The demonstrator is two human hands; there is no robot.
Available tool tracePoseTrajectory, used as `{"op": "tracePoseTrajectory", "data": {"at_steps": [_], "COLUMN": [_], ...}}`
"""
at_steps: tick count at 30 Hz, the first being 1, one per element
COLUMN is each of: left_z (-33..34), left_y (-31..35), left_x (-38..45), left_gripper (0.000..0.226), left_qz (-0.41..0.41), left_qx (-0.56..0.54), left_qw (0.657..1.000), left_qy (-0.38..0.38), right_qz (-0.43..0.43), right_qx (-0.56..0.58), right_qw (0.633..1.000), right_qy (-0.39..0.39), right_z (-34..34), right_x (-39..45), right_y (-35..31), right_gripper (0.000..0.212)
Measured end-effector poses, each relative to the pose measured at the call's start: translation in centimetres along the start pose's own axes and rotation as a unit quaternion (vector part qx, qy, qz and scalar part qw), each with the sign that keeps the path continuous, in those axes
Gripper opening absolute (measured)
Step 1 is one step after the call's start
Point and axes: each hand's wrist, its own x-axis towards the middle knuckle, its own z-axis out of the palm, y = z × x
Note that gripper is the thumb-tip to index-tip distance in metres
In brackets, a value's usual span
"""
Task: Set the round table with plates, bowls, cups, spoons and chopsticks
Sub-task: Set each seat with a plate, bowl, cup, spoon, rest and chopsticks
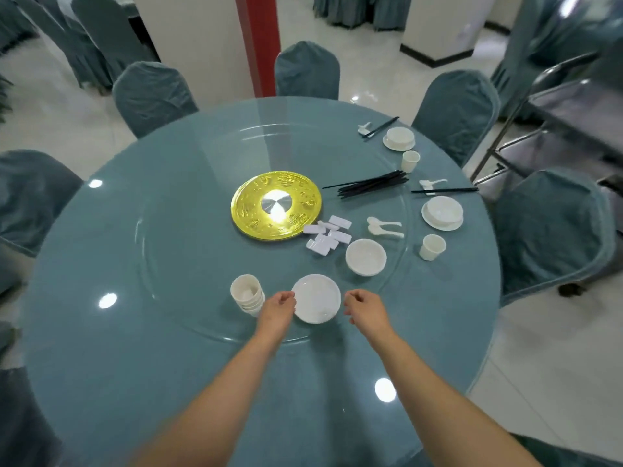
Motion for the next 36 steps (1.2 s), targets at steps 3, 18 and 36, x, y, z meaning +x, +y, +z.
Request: {"op": "tracePoseTrajectory", "data": {"at_steps": [3, 18, 36], "left_z": [0.3, 3.6, 3.6], "left_y": [-0.3, -2.2, -2.5], "left_x": [3.1, 10.9, 9.3], "left_gripper": [0.034, 0.034, 0.022], "left_qz": [-0.025, -0.101, 0.005], "left_qx": [0.029, 0.192, 0.143], "left_qw": [0.999, 0.976, 0.988], "left_qy": [-0.017, -0.004, 0.052], "right_qz": [0.027, 0.096, 0.178], "right_qx": [-0.058, -0.227, -0.051], "right_qw": [0.998, 0.967, 0.983], "right_qy": [0.009, -0.062, 0.010], "right_z": [1.2, 4.6, 5.8], "right_x": [2.5, 11.5, 11.8], "right_y": [0.0, 2.2, 3.4], "right_gripper": [0.021, 0.019, 0.036]}}
